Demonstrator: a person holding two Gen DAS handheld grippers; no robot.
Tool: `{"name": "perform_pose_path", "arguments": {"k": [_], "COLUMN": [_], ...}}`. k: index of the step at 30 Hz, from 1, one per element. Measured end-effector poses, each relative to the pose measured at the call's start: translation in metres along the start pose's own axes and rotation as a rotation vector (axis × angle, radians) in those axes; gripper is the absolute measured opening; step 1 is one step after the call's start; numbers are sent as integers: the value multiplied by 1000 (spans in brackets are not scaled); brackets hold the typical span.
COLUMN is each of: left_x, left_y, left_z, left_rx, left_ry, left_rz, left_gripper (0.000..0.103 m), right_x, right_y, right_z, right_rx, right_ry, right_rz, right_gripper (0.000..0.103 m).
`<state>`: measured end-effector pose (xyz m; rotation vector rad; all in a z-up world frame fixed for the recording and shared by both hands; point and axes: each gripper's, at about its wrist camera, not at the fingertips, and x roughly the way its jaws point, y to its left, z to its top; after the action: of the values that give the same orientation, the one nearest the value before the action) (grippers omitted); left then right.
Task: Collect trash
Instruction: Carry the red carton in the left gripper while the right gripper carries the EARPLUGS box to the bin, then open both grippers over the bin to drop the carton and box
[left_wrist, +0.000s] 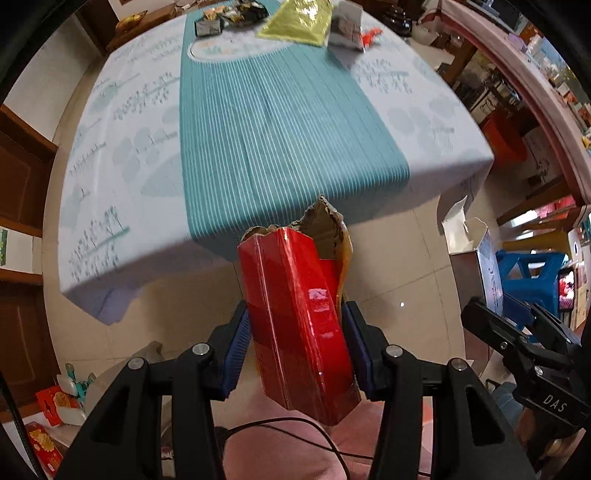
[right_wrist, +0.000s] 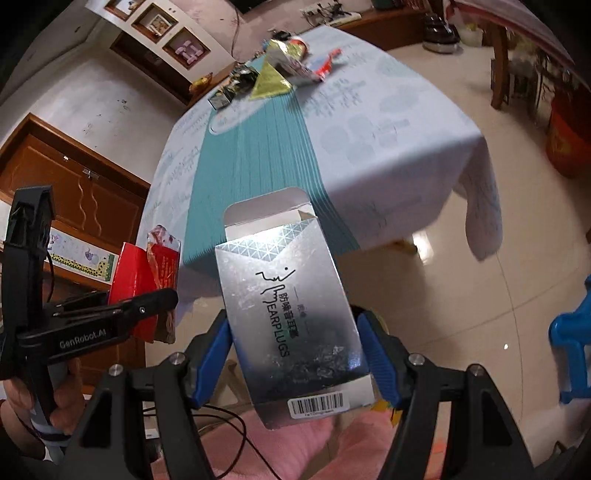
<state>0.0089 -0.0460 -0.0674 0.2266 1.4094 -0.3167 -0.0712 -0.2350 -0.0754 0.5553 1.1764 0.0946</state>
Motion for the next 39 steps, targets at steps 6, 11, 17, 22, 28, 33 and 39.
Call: {"name": "perform_pose_path", "arguments": {"k": [6, 11, 17, 22, 28, 33, 39], "left_x": [39, 83, 151, 212, 268, 292, 305], "left_y": [-10, -17, -19, -21, -26, -30, -23], "left_z": [-19, -32, -44, -52, -57, -57, -61], "left_rx": [27, 57, 68, 73, 76, 71, 44], "left_ry": [35, 47, 62, 79, 87, 88, 102], "left_rz": [5, 0, -13, -19, -32, -27, -19], "left_gripper": [48, 48, 48, 49, 53, 64, 72], "right_x": [27, 58, 105, 148, 181, 202, 218], "right_y": [-21, -40, -69, -99, -125, -133, -127], "right_z": [-25, -43, -63, -80, -93, -102, -104], "right_rx": [64, 118, 186, 245, 292, 305, 282], "right_ry": [42, 62, 60, 55, 35, 38, 53], "right_rz": [-6, -27, -58, -87, -107, -111, -106], "right_gripper": [68, 68, 68, 69, 69, 69, 69]}}
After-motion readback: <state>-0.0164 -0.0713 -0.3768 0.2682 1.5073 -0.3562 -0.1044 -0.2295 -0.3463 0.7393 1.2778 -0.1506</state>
